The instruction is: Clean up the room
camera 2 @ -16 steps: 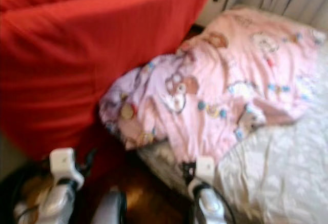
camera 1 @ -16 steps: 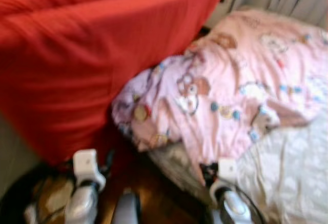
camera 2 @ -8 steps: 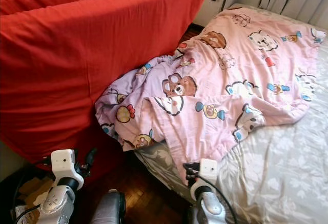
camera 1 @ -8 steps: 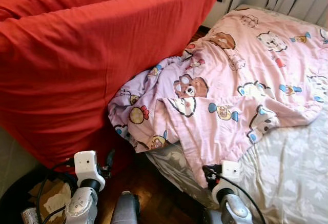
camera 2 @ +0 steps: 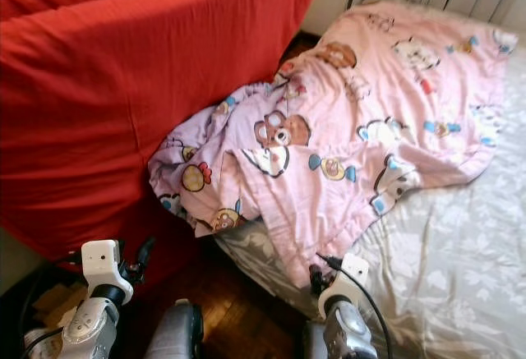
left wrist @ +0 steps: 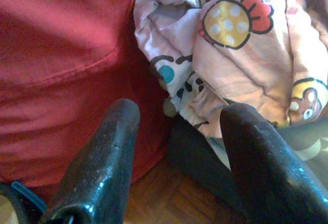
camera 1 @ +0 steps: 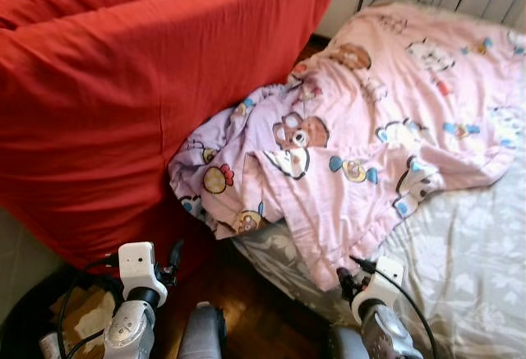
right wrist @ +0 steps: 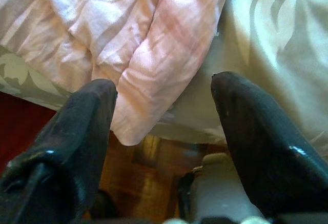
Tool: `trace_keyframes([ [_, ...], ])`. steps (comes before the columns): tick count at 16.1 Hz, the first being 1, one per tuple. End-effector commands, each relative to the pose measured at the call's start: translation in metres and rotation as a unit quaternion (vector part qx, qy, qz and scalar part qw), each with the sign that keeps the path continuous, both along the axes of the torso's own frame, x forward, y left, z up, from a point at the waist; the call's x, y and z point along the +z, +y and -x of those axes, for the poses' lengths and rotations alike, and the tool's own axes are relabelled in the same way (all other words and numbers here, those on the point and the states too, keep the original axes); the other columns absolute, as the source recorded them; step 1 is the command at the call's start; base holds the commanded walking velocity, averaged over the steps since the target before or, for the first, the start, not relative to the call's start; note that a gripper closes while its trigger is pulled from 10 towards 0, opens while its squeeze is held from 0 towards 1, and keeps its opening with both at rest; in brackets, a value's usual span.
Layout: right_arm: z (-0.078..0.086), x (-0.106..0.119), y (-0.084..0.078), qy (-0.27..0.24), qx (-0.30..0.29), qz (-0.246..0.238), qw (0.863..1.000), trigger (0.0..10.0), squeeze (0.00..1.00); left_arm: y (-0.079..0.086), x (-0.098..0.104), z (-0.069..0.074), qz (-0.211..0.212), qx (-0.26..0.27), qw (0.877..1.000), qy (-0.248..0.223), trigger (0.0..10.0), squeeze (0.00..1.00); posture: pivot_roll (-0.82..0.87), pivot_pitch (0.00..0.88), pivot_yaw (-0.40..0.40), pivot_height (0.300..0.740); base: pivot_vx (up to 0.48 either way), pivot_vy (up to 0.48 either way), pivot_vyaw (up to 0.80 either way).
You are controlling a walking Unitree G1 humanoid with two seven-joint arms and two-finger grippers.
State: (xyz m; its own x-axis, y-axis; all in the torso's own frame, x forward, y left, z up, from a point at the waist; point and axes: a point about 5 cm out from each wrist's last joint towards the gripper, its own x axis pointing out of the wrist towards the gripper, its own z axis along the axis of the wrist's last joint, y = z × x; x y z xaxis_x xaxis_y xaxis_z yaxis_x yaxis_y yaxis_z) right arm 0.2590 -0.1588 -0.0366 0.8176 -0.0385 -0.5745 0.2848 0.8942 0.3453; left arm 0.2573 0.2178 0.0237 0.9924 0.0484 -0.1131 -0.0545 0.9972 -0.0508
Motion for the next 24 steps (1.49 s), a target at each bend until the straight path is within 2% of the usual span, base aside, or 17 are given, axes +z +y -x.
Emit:
trace_keyframes([
  [1,0.002,-0.003,0.003,0.018,-0.017,-0.021,0.999,10.0,0.0,0.007,0.0,0.006,-0.008,0.005,1.0,-0.001,10.0,0.0,0.17,0.258,0.016,0.631,0.0,0.0,0.0],
  [4,-0.003,0.0,0.004,0.009,-0.038,-0.047,0.998,10.0,0.0,0.008,0.007,0.011,-0.014,0.004,1.0,-0.015,10.0,0.0,0.19,0.295,0.027,0.631,0.0,0.0,0.0],
  [7,-0.01,0.007,-0.001,-0.015,-0.057,-0.06,0.996,10.0,0.0,0.005,0.02,0.022,-0.019,0.0,0.999,-0.032,10.0,0.0,0.2,0.337,0.035,0.631,0.0,0.0,0.0],
  [11,-0.017,0.014,-0.008,-0.037,-0.07,-0.068,0.995,10.0,0.0,-0.003,0.03,0.033,-0.021,-0.004,0.999,-0.029,10.0,0.0,0.21,0.372,0.034,0.631,0.0,0.0,0.0],
  [18,-0.018,0.015,-0.01,-0.036,-0.065,-0.068,0.995,10.0,0.0,-0.008,0.036,0.051,-0.021,-0.001,1.0,-0.008,10.0,0.0,0.22,0.402,0.03,0.631,0.0,0.0,0.0],
  [24,-0.026,0.021,0.001,-0.059,-0.033,-0.1,0.993,10.0,0.0,-0.009,0.04,0.058,-0.022,0.002,1.0,0.005,10.0,0.0,0.22,0.416,0.028,0.631,0.0,0.0,0.0],
])
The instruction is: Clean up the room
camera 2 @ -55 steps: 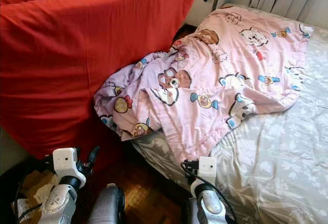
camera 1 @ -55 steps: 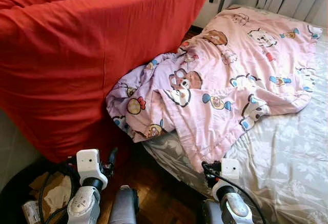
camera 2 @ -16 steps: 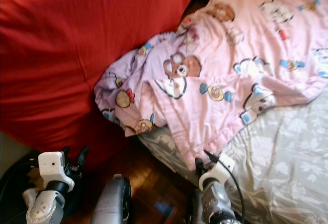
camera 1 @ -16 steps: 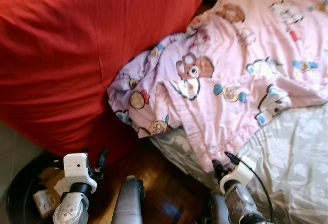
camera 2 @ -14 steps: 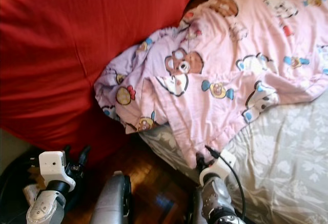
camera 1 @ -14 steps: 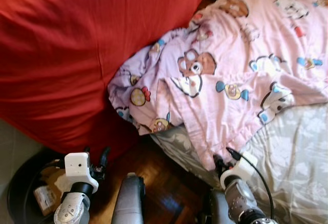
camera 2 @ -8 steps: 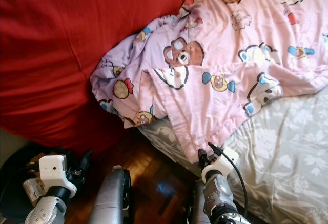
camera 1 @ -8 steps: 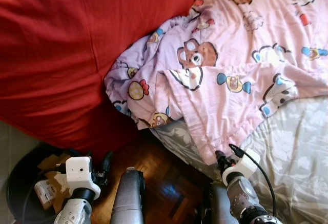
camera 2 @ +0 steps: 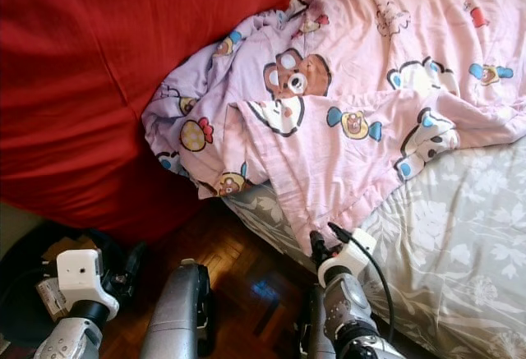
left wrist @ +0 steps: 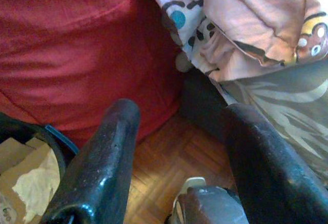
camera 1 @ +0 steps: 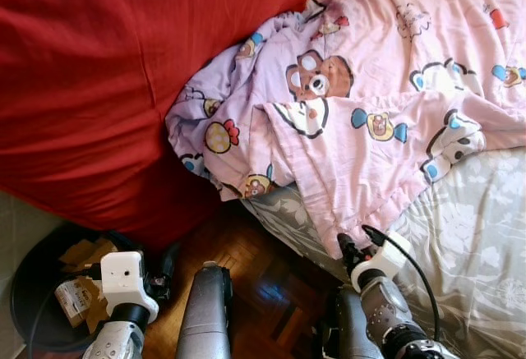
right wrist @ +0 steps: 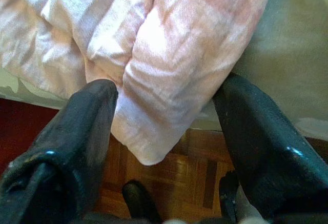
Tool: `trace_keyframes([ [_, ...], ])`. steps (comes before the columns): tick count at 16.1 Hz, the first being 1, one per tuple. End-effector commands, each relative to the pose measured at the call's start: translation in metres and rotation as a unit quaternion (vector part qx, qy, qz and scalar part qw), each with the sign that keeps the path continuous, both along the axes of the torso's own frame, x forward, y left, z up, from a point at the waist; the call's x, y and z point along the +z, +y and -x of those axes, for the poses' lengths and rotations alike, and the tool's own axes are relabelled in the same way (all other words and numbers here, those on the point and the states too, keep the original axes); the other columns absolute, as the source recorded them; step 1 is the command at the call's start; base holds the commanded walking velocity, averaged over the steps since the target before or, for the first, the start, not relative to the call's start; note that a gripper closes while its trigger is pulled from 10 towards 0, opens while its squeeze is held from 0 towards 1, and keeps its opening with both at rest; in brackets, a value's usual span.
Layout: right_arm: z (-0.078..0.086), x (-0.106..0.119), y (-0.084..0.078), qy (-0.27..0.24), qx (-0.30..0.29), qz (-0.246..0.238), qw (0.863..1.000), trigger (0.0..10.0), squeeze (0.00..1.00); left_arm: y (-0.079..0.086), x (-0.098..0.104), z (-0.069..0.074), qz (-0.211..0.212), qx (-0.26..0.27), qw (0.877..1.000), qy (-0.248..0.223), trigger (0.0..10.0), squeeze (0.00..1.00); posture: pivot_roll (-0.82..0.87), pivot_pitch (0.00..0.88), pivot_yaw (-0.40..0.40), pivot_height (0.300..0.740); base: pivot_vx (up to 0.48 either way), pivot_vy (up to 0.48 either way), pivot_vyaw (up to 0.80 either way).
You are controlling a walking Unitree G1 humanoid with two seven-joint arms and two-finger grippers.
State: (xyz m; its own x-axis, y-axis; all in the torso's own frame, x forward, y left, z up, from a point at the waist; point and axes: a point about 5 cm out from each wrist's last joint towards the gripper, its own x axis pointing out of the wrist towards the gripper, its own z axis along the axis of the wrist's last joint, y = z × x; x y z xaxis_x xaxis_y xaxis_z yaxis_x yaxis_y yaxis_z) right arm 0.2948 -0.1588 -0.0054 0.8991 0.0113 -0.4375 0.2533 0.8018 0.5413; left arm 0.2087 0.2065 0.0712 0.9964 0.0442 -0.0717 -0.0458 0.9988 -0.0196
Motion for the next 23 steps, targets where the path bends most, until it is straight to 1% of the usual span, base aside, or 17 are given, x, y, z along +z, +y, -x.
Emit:
trace_keyframes([
  [1,0.0104,-0.0104,0.0014,0.022,-0.005,-0.014,1.0,7.9,0.0,0.0012,-0.0085,0.0104,-0.004,0.007,1.0,0.029,10.0,0.0,0.22,0.417,0.027,0.631,0.0,0.0,0.0],
  [2,0.0107,-0.0106,0.0018,0.021,-0.004,-0.014,1.0,0.0,0.0,0.0008,-0.0089,0.0112,-0.004,0.007,1.0,0.031,10.0,0.0,0.22,0.418,0.027,0.631,0.0,0.0,0.0],
  [8,0.0127,-0.0122,0.0012,0.022,-0.005,-0.013,1.0,0.0,0.0,0.001,-0.0099,0.0158,-0.004,0.009,0.999,0.038,10.0,0.0,0.22,0.428,0.027,0.631,0.0,0.0,0.0],
  [16,0.0062,-0.0062,0.0008,0.012,-0.006,-0.009,1.0,0.0,0.0,0.0006,-0.0121,0.0189,-0.008,0.006,0.999,0.045,10.0,0.0,0.22,0.431,0.028,0.631,0.0,0.0,0.0],
  [20,0.0055,-0.0054,-0.001,0.01,-0.007,-0.007,1.0,0.0,0.0,0.0018,-0.014,0.0183,-0.011,0.005,0.999,0.048,10.0,0.0,0.22,0.425,0.028,0.631,0.0,0.0,0.0],
  [23,0.007,-0.0061,-0.002,0.006,-0.005,-0.004,1.0,0.0,0.0,0.002,-0.0183,0.0147,-0.011,0.006,0.999,0.051,10.0,0.0,0.21,0.409,0.024,0.631,0.0,0.0,0.0],
])
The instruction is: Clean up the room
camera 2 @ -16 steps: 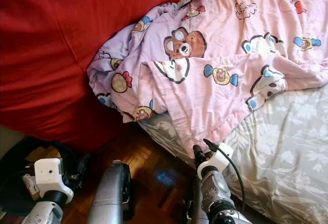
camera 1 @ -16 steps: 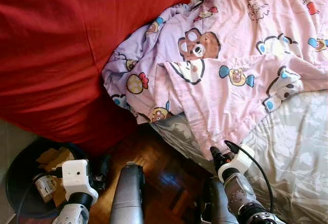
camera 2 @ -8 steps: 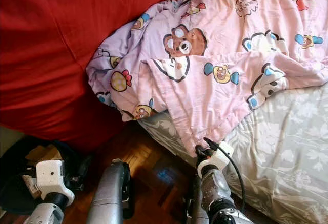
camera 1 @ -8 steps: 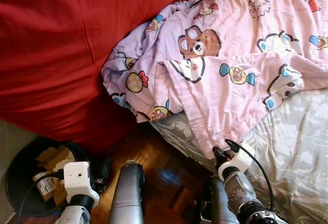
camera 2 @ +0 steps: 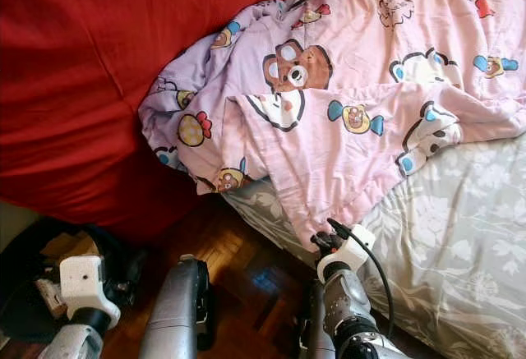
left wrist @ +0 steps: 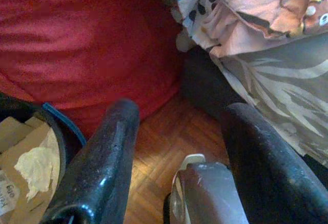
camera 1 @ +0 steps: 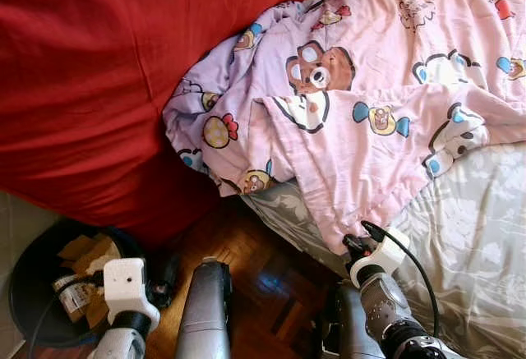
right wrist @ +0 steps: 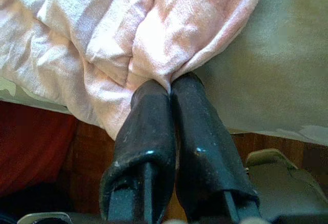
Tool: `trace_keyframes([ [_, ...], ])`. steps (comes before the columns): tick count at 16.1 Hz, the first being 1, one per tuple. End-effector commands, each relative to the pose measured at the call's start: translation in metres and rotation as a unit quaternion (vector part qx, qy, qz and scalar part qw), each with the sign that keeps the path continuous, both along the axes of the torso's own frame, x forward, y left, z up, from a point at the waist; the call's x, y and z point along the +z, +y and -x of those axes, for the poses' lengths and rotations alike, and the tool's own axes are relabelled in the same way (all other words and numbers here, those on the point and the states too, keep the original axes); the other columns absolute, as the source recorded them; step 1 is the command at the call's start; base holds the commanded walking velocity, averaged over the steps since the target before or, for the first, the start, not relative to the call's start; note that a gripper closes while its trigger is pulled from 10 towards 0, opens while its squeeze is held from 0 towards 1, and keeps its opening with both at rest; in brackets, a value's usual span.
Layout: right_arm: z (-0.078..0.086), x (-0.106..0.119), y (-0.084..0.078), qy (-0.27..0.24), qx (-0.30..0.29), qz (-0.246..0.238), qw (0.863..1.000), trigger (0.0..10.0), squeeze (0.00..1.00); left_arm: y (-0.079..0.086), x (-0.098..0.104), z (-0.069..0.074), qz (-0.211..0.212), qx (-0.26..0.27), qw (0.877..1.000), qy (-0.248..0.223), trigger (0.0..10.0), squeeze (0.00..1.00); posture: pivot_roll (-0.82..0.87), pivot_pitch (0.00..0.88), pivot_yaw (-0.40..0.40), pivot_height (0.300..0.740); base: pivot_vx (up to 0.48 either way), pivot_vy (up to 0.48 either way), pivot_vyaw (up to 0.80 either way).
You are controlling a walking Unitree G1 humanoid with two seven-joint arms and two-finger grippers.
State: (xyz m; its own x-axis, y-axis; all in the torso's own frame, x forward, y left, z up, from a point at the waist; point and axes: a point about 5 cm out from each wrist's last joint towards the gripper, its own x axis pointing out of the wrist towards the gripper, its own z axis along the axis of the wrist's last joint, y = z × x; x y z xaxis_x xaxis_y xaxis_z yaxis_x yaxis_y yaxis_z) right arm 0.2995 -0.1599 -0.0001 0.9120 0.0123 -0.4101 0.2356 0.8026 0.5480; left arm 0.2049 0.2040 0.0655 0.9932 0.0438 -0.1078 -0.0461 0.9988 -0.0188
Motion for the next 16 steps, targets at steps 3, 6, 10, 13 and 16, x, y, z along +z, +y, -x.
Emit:
trace_keyframes([
  [3,0.014,-0.012,-0.005,0.015,-0.009,-0.001,1.0,0.0,0.0,0.004,-0.017,0.003,-0.01,0.007,0.999,0.033,10.0,0.0,0.2,0.372,0.015,0.631,0.0,0.0,0.0],
  [6,0.019,-0.015,-0.012,0.006,-0.012,0.006,1.0,0.0,0.0,0.01,-0.03,-0.006,-0.011,0.018,0.999,0.046,10.0,0.0,0.17,0.306,0.003,0.631,0.0,0.0,0.0],
  [10,0.024,-0.015,-0.018,-0.011,-0.014,0.03,0.999,0.0,0.0,0.018,-0.046,-0.014,0.002,0.041,0.997,0.063,10.0,0.0,0.14,0.248,-0.002,0.631,0.0,0.0,0.0],
  [13,0.027,-0.015,-0.018,-0.023,0.0,0.052,0.998,0.0,0.0,0.023,-0.057,-0.022,0.023,0.064,0.995,0.074,10.0,0.0,0.12,0.195,-0.007,0.631,0.0,0.0,0.0],
  [16,0.03,-0.016,-0.018,-0.027,0.008,0.069,0.997,10.0,0.0,0.024,-0.066,-0.025,0.023,0.068,0.993,0.093,10.0,0.0,0.1,0.166,-0.01,0.631,0.0,0.0,0.0],
])
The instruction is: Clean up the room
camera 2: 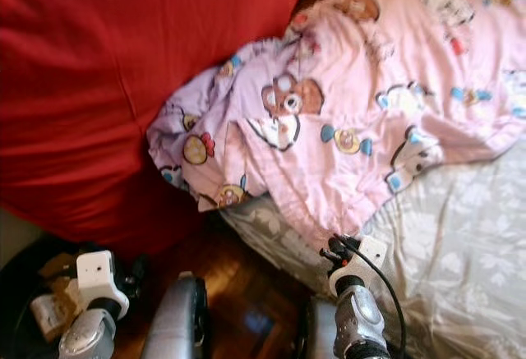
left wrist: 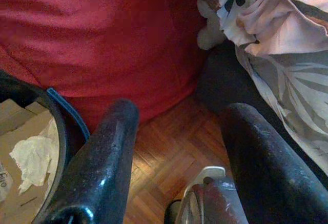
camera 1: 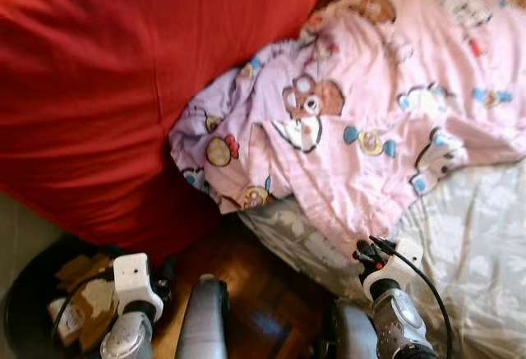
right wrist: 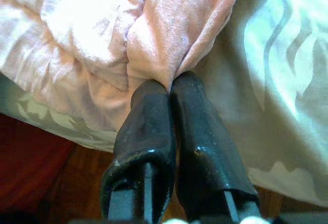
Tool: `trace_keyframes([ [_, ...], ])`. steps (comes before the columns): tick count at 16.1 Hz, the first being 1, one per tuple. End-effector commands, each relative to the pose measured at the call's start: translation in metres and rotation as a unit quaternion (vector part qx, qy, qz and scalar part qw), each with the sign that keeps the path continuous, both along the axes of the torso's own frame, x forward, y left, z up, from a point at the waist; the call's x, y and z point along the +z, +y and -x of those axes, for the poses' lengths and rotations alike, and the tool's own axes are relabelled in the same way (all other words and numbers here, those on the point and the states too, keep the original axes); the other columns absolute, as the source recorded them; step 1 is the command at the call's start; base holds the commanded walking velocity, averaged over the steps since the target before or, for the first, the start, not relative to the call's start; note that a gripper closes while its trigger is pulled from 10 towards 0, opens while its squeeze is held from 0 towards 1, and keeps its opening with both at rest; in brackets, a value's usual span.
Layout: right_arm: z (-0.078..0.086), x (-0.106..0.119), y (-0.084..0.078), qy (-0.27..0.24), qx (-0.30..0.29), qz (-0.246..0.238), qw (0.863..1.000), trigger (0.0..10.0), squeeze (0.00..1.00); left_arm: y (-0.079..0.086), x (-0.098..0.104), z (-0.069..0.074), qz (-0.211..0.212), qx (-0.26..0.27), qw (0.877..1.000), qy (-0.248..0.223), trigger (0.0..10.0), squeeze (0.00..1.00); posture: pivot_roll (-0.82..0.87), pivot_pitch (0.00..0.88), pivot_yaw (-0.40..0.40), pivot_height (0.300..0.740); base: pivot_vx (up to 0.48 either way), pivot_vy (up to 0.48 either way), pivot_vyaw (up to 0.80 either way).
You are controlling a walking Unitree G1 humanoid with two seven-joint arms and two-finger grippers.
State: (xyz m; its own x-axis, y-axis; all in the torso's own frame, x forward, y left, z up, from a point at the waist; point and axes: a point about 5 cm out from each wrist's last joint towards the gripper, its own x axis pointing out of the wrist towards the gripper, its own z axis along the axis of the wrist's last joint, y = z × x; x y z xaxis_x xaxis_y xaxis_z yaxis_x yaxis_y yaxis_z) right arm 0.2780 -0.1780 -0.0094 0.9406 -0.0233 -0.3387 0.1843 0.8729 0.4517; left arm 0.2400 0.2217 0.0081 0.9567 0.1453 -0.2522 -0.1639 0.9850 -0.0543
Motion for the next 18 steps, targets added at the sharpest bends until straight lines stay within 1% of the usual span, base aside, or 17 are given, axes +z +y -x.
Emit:
trace_keyframes([
  [1,0.009,-0.007,-0.001,0.009,-0.003,0.003,1.0,10.0,0.0,0.007,-0.012,0.011,-0.002,0.014,0.999,0.029,10.0,0.0,0.1,0.16,-0.009,0.631,0.0,0.0,0.0],
  [2,0.008,-0.005,-0.001,0.001,-0.004,0.008,1.0,10.0,0.0,0.009,-0.022,0.014,0.004,0.026,0.999,0.045,10.0,0.0,0.09,0.146,-0.009,0.641,0.0,0.0,0.0],
  [4,0.008,-0.006,0.0,0.009,0.004,0.024,1.0,10.0,0.0,0.008,-0.03,0.017,0.007,0.028,0.998,0.063,10.0,0.0,0.09,0.132,-0.013,0.666,0.0,0.0,0.0],
  [10,0.008,-0.006,0.005,0.01,0.025,0.041,0.999,10.0,0.0,0.005,-0.041,0.02,0.013,0.03,0.996,0.087,10.0,0.0,0.08,0.103,-0.019,0.736,0.0,0.0,0.0],
  [13,0.009,-0.007,0.005,0.014,0.027,0.046,0.998,10.0,0.0,0.007,-0.049,0.026,0.016,0.034,0.993,0.109,10.0,0.0,0.09,0.09,-0.021,0.74,0.0,0.0,0.0],
  [15,0.01,-0.008,0.005,0.022,0.025,0.052,0.998,10.0,0.0,0.009,-0.056,0.034,0.018,0.037,0.99,0.135,10.0,0.0,0.09,0.08,-0.02,0.74,0.0,0.0,0.0],
  [18,0.009,-0.008,0.006,0.022,0.024,0.053,0.998,10.0,0.0,0.011,-0.062,0.04,0.016,0.037,0.986,0.159,10.0,0.0,0.09,0.072,-0.015,0.74,0.0,0.0,0.0],
])
